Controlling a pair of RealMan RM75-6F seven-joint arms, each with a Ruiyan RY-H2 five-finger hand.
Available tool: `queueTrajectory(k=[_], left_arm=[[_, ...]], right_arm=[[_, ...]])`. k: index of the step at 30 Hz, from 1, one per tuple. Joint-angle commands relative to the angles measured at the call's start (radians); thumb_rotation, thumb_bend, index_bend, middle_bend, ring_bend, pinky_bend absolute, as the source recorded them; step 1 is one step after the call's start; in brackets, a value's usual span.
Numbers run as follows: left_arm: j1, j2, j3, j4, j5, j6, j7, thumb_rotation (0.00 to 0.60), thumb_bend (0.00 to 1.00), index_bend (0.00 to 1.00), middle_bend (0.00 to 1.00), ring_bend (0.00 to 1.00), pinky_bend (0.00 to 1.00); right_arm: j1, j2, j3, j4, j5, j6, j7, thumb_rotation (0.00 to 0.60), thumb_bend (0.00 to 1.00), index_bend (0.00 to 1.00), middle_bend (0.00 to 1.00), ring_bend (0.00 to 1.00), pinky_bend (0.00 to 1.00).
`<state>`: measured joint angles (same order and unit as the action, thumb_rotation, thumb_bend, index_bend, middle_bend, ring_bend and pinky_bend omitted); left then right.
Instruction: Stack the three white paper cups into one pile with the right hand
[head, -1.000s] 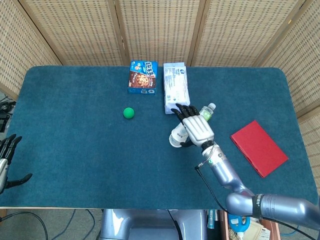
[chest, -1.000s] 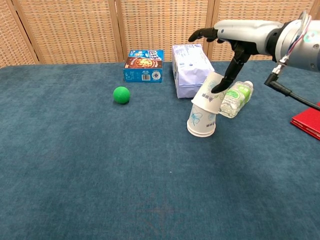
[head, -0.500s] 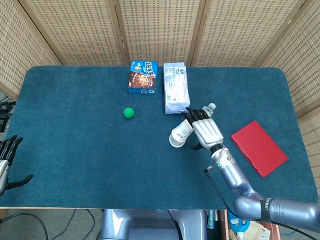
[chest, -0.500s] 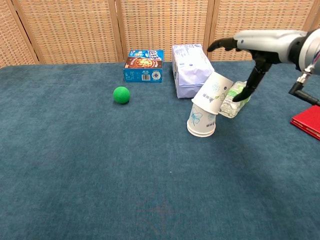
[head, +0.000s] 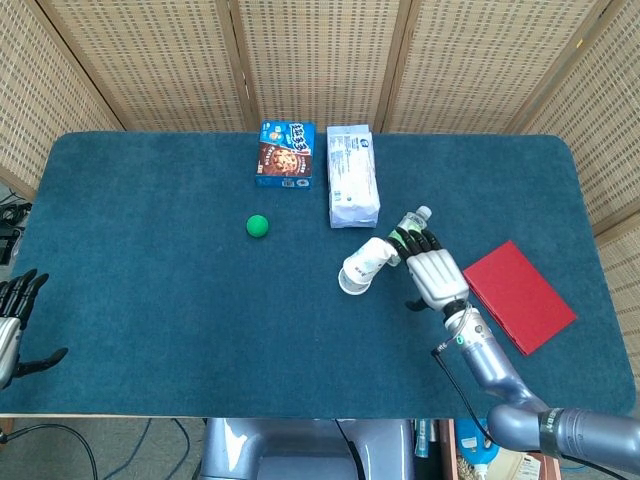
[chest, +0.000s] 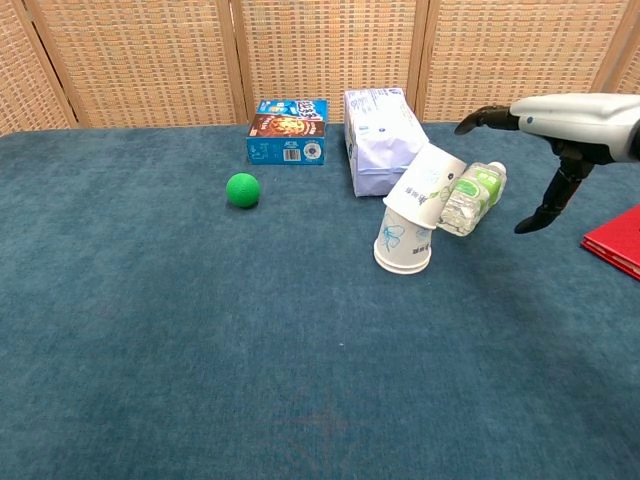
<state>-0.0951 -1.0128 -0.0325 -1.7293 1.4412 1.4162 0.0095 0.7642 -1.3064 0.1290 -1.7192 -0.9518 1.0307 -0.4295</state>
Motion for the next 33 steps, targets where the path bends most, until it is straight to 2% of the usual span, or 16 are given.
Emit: queueTrajectory(k=[1, 9, 14, 23, 29, 33], left_arm=[[0.001, 0.0, 0.0, -0.001, 0.0, 0.001, 0.001, 0.6, 0.18, 0.0, 0.0, 0.0, 0.0], [0.002, 0.003, -0.001, 0.008, -0.003, 0.001, -0.016, 0.6, 0.18, 0.0, 0.0, 0.0, 0.0], [0.0, 0.004, -0.001, 0.009, -0.002, -0.002, -0.021, 0.6, 0.18, 0.0, 0.0, 0.0, 0.0], [0.002, 0.006, -0.001, 0.005, -0.003, 0.001, -0.02, 0.6, 0.18, 0.0, 0.0, 0.0, 0.0], [0.002, 0.009, -0.001, 0.007, -0.002, 0.001, -0.027, 0.6, 0.18, 0.0, 0.0, 0.0, 0.0], [0.004, 0.01, 0.0, 0.009, 0.001, 0.004, -0.031, 0.6, 0.18, 0.0, 0.0, 0.0, 0.0]], right_arm=[[0.0, -0.007, 0.0, 0.008, -0.006, -0.011, 0.006, 0.6, 0.11, 0.1, 0.03, 0.01, 0.04], [0.021, -0.051, 0.001, 0.039, 0.017, -0.037, -0.028, 0.6, 0.11, 0.13, 0.03, 0.01, 0.04], [0.029, -0.071, -0.007, 0.012, -0.02, -0.031, -0.054, 0.6, 0.11, 0.15, 0.03, 0.01, 0.04], [0.034, -0.103, 0.009, 0.004, -0.054, 0.026, -0.104, 0.6, 0.11, 0.15, 0.02, 0.01, 0.04], [-0.002, -0.047, 0.017, -0.043, -0.11, 0.072, -0.055, 0.6, 0.11, 0.14, 0.02, 0.01, 0.04], [-0.066, 0.011, -0.013, -0.08, -0.209, 0.129, 0.026, 0.6, 0.1, 0.14, 0.02, 0.01, 0.04]])
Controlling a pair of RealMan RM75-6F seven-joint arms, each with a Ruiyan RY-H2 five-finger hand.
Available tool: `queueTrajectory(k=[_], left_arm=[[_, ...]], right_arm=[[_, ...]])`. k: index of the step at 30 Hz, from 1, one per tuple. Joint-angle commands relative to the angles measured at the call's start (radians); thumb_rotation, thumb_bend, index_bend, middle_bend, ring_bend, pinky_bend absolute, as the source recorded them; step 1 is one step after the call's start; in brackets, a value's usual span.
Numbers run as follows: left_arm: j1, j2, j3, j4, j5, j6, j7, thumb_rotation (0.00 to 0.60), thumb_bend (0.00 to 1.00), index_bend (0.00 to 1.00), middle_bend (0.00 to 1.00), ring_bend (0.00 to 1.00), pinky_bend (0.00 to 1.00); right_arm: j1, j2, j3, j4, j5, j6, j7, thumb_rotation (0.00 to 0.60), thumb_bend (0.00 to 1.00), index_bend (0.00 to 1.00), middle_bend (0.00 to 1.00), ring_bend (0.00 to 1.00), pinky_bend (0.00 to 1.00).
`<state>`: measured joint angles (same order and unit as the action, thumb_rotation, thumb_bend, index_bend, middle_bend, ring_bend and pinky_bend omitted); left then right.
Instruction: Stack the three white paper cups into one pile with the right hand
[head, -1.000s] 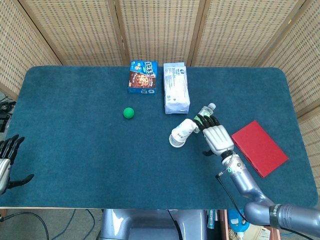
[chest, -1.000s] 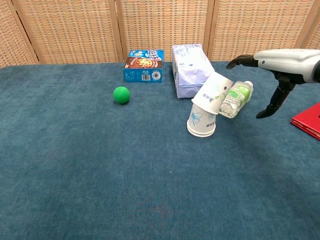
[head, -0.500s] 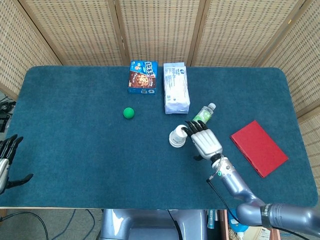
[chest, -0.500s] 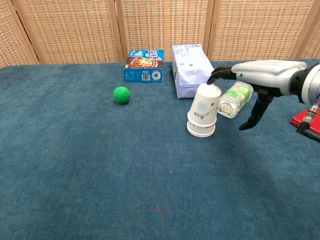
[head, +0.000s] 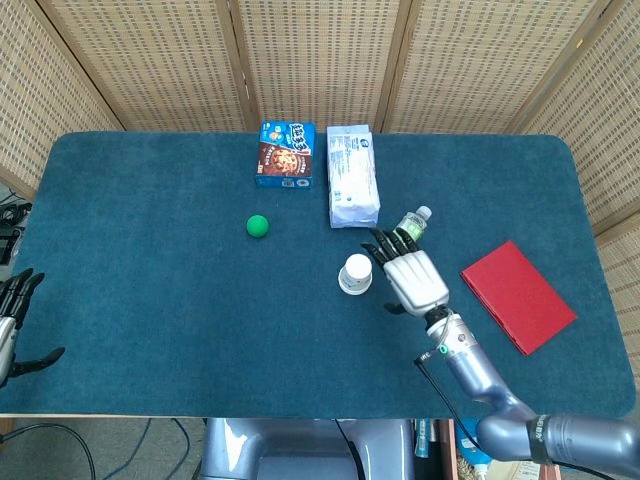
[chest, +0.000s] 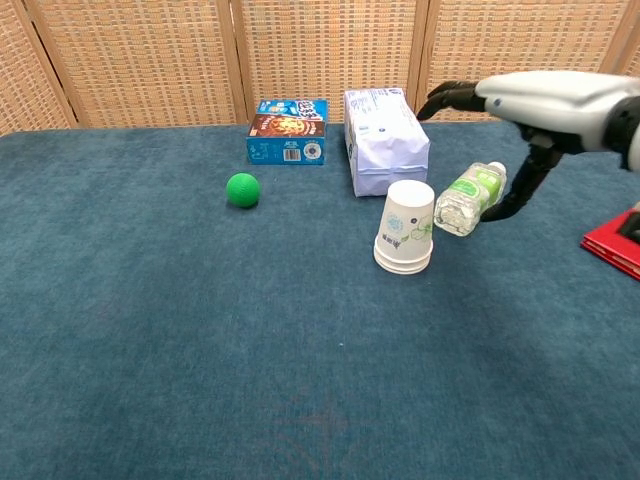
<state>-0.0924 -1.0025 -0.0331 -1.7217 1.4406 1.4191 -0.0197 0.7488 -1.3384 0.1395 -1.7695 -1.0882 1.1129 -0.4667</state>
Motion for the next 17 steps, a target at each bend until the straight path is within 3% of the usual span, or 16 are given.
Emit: queueTrajectory(k=[1, 4, 8, 17], left_arm=[[0.002, -0.001, 0.0, 0.002, 0.002, 0.004, -0.003, 0.6, 0.18, 0.0, 0.0, 0.0, 0.0], [0.008, -0.011, -0.003, 0.011, -0.008, 0.016, 0.017, 0.6, 0.18, 0.0, 0.0, 0.0, 0.0], [0.012, -0.02, 0.0, 0.014, -0.007, 0.021, 0.029, 0.6, 0.18, 0.0, 0.0, 0.0, 0.0], [0.028, -0.028, 0.01, 0.01, 0.014, 0.049, 0.049, 0.6, 0.18, 0.0, 0.0, 0.0, 0.0]], right_arm=[[-0.075, 0.054, -0.039, -0.033, -0.113, 0.071, 0.099, 0.6, 0.07, 0.14, 0.01, 0.01, 0.04], [-0.182, 0.082, -0.117, -0.005, -0.288, 0.202, 0.228, 0.6, 0.0, 0.09, 0.0, 0.0, 0.0], [-0.3, 0.077, -0.182, 0.087, -0.448, 0.377, 0.326, 0.6, 0.0, 0.02, 0.0, 0.0, 0.0], [-0.435, 0.059, -0.205, 0.16, -0.523, 0.536, 0.306, 0.6, 0.0, 0.0, 0.0, 0.0, 0.0]])
